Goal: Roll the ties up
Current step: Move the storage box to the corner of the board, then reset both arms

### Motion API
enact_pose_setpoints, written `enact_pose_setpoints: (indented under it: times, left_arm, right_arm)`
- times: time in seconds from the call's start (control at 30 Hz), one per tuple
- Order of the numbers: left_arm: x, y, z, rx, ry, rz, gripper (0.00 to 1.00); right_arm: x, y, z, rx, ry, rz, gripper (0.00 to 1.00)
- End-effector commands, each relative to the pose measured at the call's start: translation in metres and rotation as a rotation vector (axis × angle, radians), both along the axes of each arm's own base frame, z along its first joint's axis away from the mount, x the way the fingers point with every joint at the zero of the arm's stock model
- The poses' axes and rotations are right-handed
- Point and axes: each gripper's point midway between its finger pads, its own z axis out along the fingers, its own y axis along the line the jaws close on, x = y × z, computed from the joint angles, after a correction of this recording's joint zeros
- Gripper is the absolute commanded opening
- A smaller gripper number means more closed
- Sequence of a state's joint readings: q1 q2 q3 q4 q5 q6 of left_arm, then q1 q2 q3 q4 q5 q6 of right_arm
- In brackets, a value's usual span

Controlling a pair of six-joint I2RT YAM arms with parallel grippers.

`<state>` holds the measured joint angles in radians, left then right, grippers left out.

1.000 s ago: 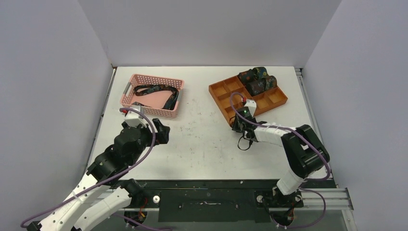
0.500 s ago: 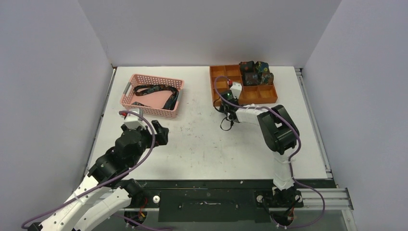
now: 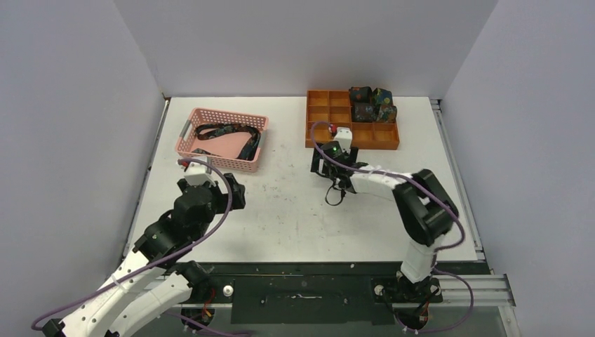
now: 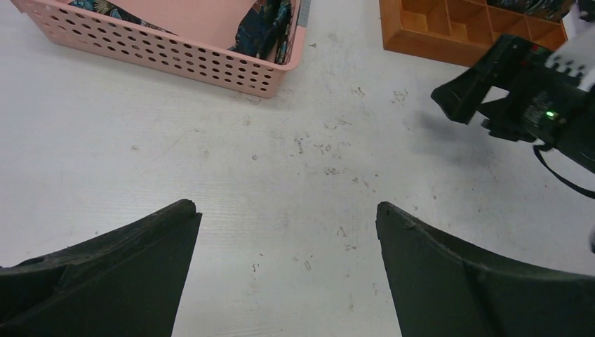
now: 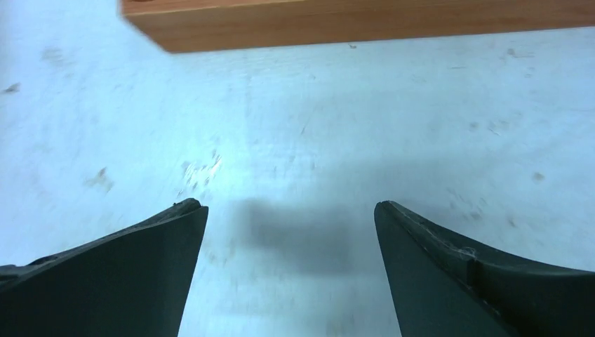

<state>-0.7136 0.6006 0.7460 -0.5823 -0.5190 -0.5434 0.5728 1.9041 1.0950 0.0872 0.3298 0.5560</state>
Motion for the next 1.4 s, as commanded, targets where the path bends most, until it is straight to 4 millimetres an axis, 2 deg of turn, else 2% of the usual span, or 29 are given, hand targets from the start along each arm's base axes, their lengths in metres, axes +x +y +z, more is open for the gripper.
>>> enact_pose_setpoints:
  times: [0.0, 0.07, 0.13, 0.2, 0.27, 0.43, 0.5, 0.53, 0.57, 0.67, 0.8, 0.87, 0.9, 0.93, 1.0, 1.1, 1.13, 1.17, 1.33, 1.37]
  left_arm:
    - [0.014, -0.003, 0.047, -0.052, -0.114, 0.029, 0.96]
    - [0.019, -0.005, 0.057, -0.067, -0.123, 0.042, 0.97]
    - [0.024, 0.000, 0.058, -0.080, -0.112, 0.112, 0.96]
    - [0.028, 0.009, 0.052, -0.095, -0.087, 0.204, 0.96]
    - [0.029, 0.011, 0.048, -0.092, -0.057, 0.239, 0.96]
    - [0.022, 0.003, 0.046, -0.192, -0.026, 0.226, 0.96]
    - [0.020, -0.006, 0.051, -0.227, -0.028, 0.174, 0.96]
    - [0.018, -0.015, 0.055, -0.196, -0.039, 0.087, 0.96]
    - [0.015, -0.025, 0.063, -0.183, -0.069, -0.003, 0.97]
    - [0.007, -0.038, 0.085, -0.196, -0.180, -0.144, 0.96]
    - [0.004, -0.034, 0.106, -0.190, -0.387, -0.193, 0.96]
    - [0.011, -0.017, 0.108, -0.186, -0.405, -0.091, 0.96]
    - [0.017, -0.003, 0.106, -0.197, -0.384, 0.010, 0.96]
    - [0.022, 0.009, 0.094, -0.197, -0.337, 0.113, 0.96]
    - [0.029, 0.018, 0.080, -0.152, -0.253, 0.213, 0.97]
    - [0.036, 0.015, 0.049, -0.142, -0.078, 0.310, 0.96]
    - [0.036, 0.013, 0.030, -0.091, 0.007, 0.337, 0.96]
    - [0.037, 0.011, 0.023, -0.076, 0.053, 0.355, 0.96]
    - [0.045, -0.013, 0.020, 0.029, 0.125, 0.184, 0.96]
    - [0.044, -0.015, 0.014, 0.057, 0.135, 0.145, 0.96]
  right_arm:
    - [-0.026, -0.004, 0.117, 0.074, -0.212, 0.001, 0.99]
    - [-0.045, -0.014, 0.148, 0.096, -0.242, -0.008, 0.91]
    - [-0.065, -0.024, 0.180, 0.134, -0.287, 0.000, 0.90]
    - [-0.085, -0.030, 0.193, 0.172, -0.310, 0.037, 0.90]
    - [-0.103, -0.036, 0.198, 0.215, -0.326, 0.063, 0.90]
    - [-0.146, -0.051, 0.222, 0.377, -0.405, 0.085, 0.90]
    - [-0.155, -0.057, 0.213, 0.428, -0.431, 0.074, 0.90]
    - [-0.160, -0.059, 0.210, 0.440, -0.437, 0.075, 0.90]
    - [-0.164, -0.062, 0.206, 0.436, -0.439, 0.084, 0.90]
    - [-0.169, -0.074, 0.200, 0.476, -0.460, 0.021, 0.90]
    - [-0.169, -0.086, 0.185, 0.537, -0.442, -0.097, 0.90]
    - [-0.168, -0.091, 0.176, 0.506, -0.422, -0.126, 0.90]
    - [-0.167, -0.095, 0.171, 0.485, -0.409, -0.149, 0.90]
    - [-0.165, -0.100, 0.165, 0.469, -0.399, -0.187, 0.90]
    - [-0.164, -0.108, 0.155, 0.464, -0.366, -0.267, 0.90]
    - [-0.161, -0.106, 0.149, 0.439, -0.352, -0.261, 0.90]
    - [-0.160, -0.104, 0.150, 0.436, -0.354, -0.251, 0.90]
    - [-0.159, -0.103, 0.150, 0.434, -0.354, -0.252, 0.90]
    - [-0.155, -0.106, 0.149, 0.363, -0.363, -0.237, 0.90]
    - [-0.155, -0.108, 0.147, 0.340, -0.361, -0.237, 0.90]
